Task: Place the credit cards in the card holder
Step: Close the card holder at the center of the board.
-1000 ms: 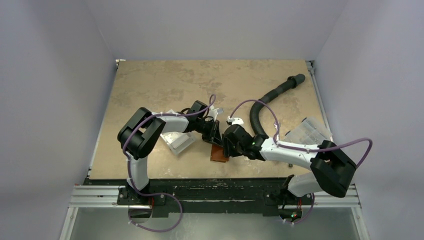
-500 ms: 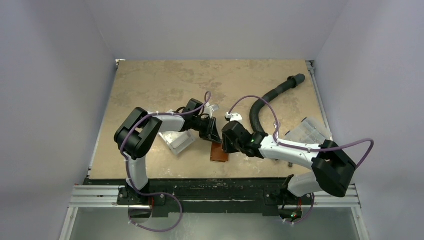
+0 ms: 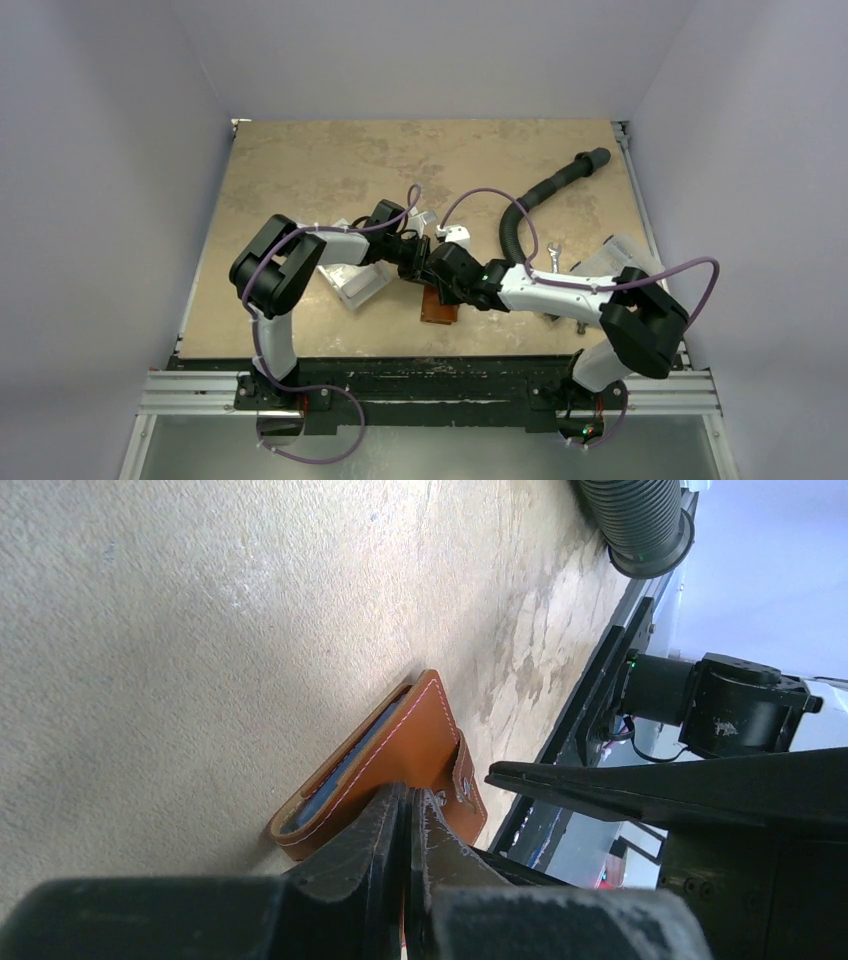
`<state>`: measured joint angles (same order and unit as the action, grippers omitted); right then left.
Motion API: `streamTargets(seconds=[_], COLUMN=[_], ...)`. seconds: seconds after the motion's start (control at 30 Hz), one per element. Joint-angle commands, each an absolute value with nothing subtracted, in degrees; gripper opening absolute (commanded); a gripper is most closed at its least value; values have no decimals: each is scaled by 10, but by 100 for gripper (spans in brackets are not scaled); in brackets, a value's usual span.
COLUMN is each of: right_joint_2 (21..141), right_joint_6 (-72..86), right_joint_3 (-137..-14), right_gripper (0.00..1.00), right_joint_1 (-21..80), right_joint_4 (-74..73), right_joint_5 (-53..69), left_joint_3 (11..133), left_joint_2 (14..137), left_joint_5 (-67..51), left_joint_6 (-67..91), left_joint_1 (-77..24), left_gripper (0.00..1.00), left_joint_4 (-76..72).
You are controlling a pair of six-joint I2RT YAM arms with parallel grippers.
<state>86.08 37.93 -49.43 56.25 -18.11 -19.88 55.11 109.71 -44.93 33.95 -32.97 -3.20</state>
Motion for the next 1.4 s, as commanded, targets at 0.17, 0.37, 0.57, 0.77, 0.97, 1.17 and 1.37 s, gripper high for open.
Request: streamTargets(seconds=[0.17,0.37,0.57,0.77,0.97,1.17,1.37], right_joint_2=[894,906,915,909,892,853,866], right_joint_6=[382,388,389,389,389,392,389], right_joint_3=[-551,-558,-559,-555,-550,-515,-504], right_gripper=[40,31,31,22,1,0,0], right_joint_1=[587,590,590,591,590,590,584], right_joint_4=[-231,-247,-253,-250,-249,-210,-187], right_joint_5=[-267,-279,-281,-283,-287,-250,-227], left_joint_3=[546,546,546,546,546,546,546], left_joint_2=[1106,1104,1103,1104,1103,1103,1103], left_joint_5=[-453,-453,-453,-453,-453,-453,-454], left_joint_6=[344,344,344,344,343,344,344], left_joint_1=[-329,-329,-329,-328,-329,-329,-330], left_gripper=[0,0,0,0,0,0,0], left_joint_4=[-49,-48,-48,-47,-48,-48,-48])
